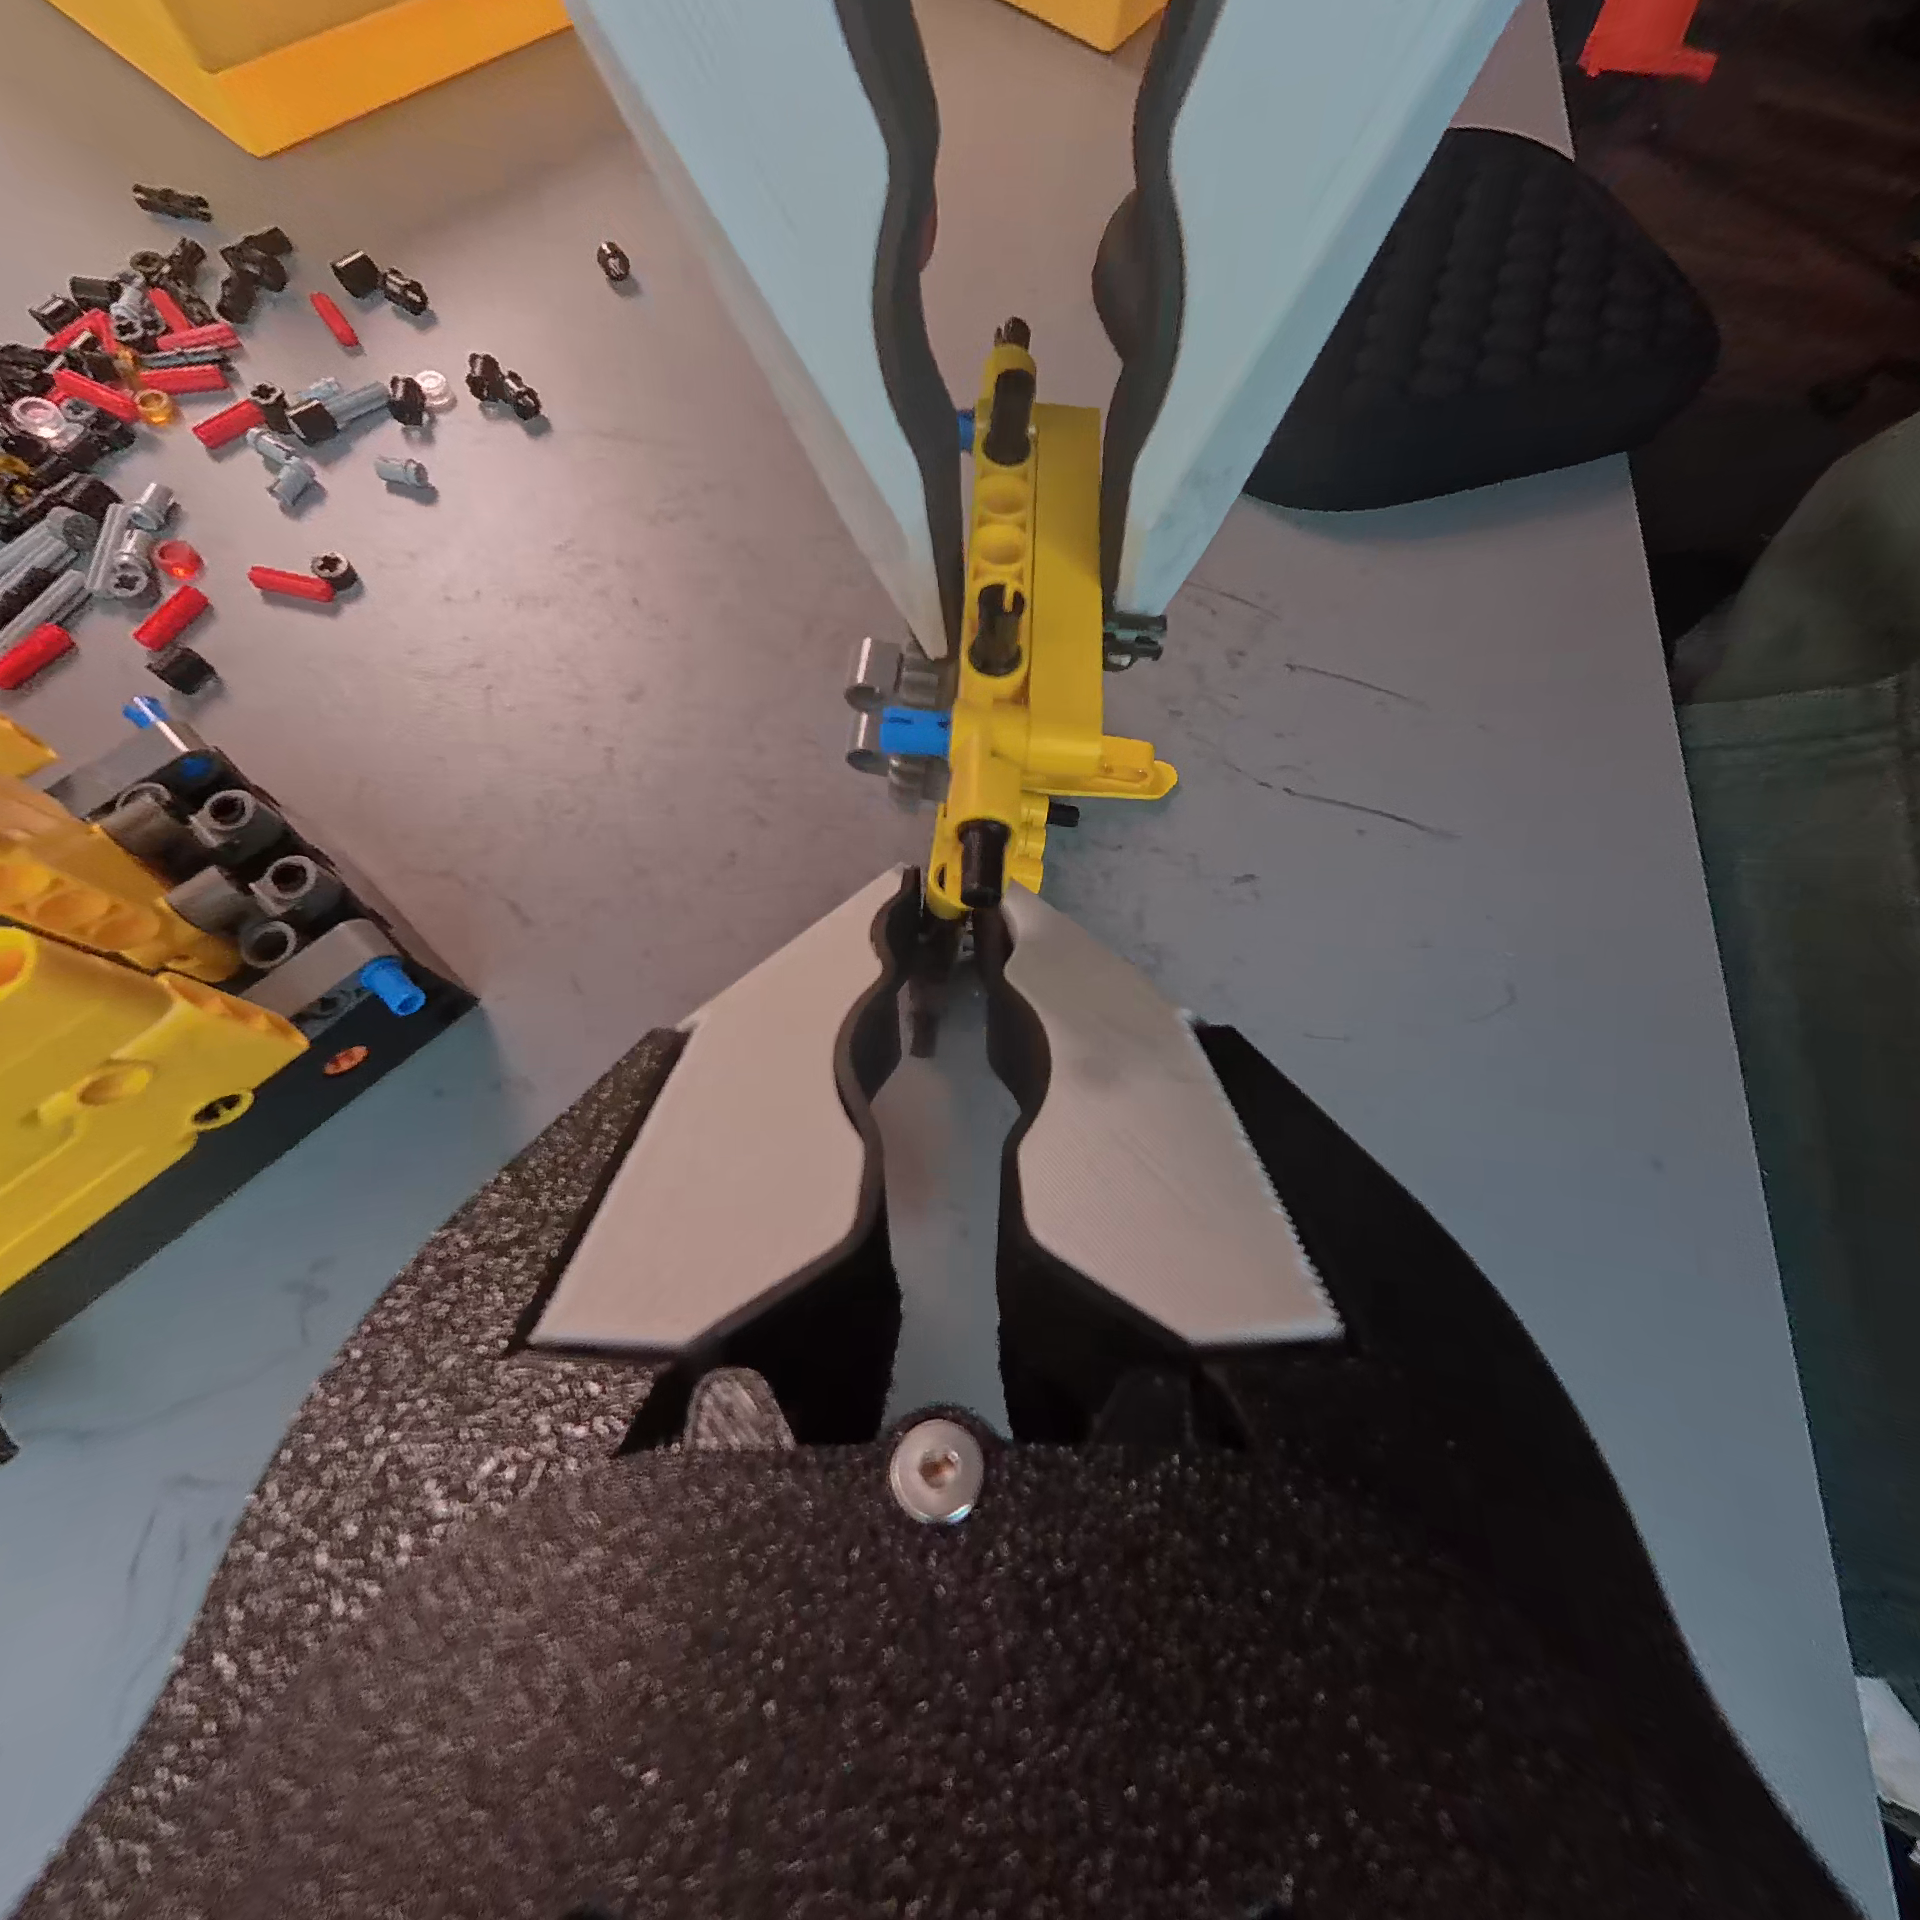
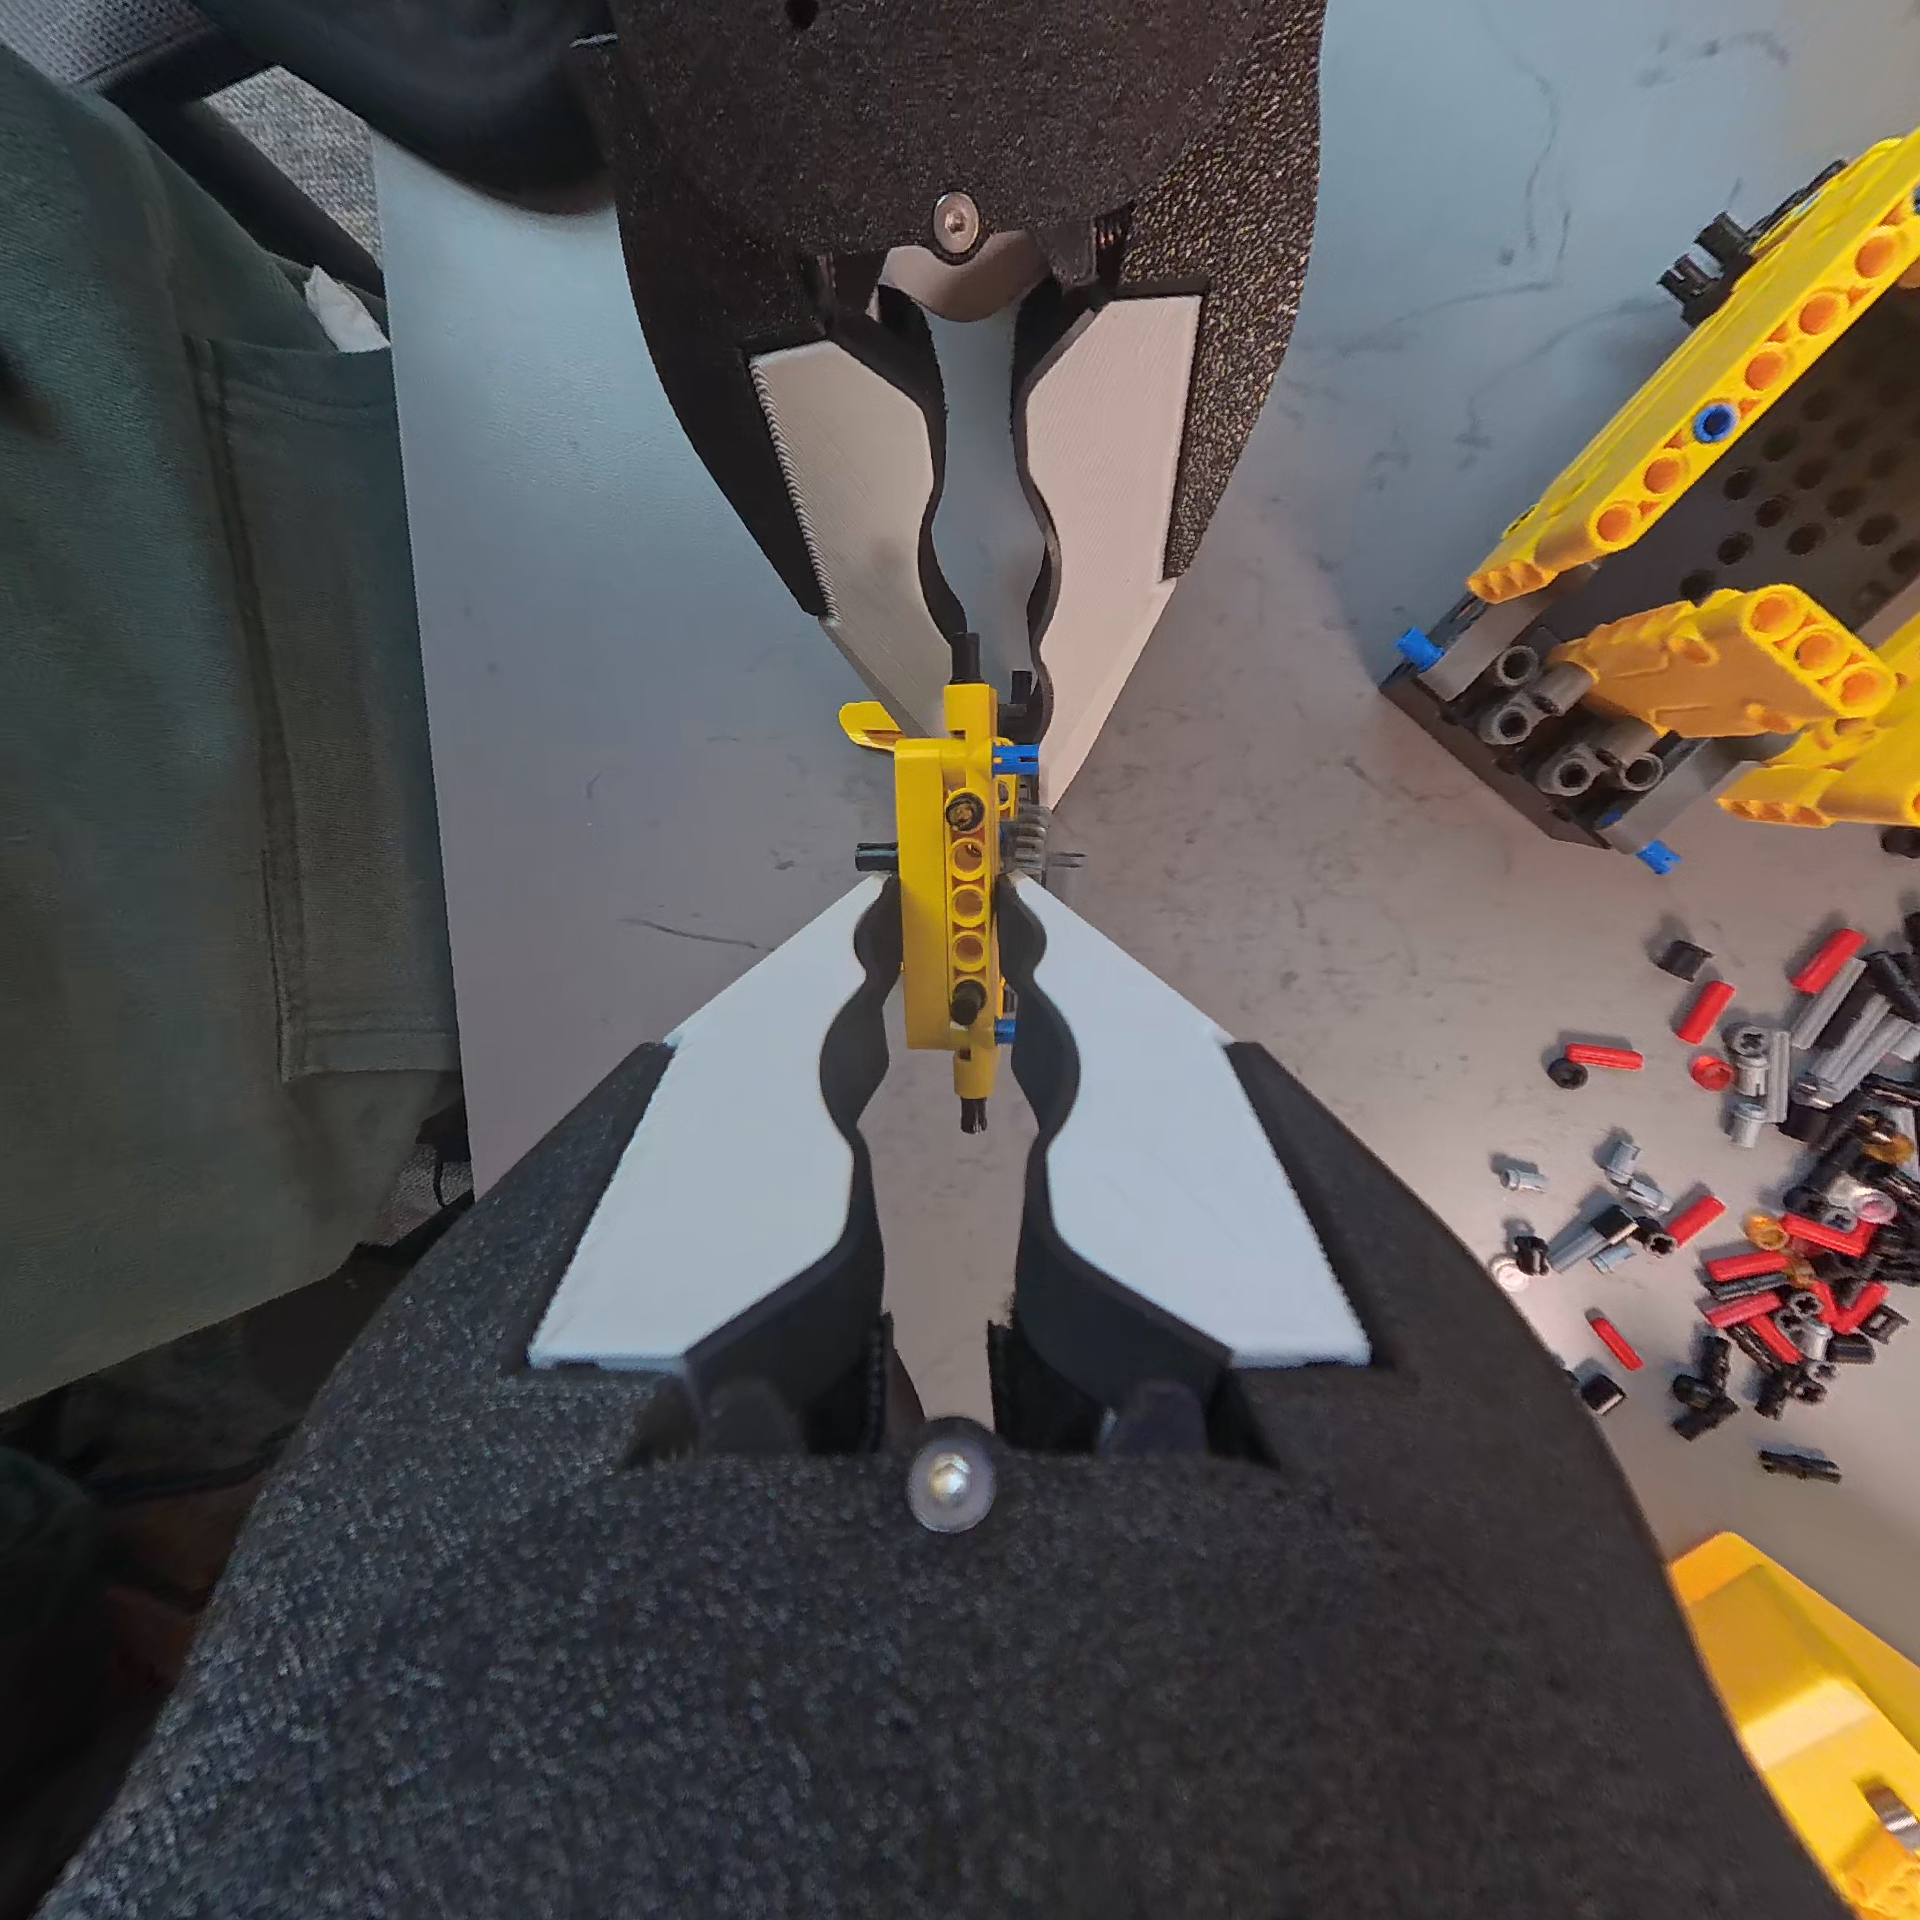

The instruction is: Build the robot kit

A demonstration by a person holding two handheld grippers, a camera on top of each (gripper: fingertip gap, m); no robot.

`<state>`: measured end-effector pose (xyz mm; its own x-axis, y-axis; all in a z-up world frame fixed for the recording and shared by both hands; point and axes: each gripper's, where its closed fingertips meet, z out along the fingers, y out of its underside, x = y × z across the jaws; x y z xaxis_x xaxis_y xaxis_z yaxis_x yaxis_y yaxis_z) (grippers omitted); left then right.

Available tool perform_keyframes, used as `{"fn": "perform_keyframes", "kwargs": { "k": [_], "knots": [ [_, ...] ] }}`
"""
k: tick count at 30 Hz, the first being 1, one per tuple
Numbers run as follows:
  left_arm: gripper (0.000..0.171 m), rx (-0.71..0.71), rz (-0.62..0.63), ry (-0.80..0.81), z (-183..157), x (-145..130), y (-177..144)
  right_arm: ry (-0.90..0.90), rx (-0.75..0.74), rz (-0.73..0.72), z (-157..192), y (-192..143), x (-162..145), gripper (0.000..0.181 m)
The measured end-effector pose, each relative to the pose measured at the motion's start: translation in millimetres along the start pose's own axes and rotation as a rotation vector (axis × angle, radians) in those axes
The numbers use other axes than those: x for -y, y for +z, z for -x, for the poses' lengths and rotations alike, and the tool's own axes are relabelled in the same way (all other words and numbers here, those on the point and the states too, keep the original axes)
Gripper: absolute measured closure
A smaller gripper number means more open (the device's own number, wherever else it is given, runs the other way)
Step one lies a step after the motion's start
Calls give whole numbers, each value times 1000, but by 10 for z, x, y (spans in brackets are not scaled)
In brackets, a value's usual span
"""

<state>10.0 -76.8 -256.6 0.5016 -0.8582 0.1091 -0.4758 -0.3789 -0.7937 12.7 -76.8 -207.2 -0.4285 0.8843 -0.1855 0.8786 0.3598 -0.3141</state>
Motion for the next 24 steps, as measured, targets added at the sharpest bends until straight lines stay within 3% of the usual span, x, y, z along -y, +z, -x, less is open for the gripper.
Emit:
{"fn": "perform_keyframes", "kwargs": {
  "k": [24],
  "knots": [
    [164,55,7,33,31,-12,4,-102,17,-177,47,3,24,164]
  ]
}}
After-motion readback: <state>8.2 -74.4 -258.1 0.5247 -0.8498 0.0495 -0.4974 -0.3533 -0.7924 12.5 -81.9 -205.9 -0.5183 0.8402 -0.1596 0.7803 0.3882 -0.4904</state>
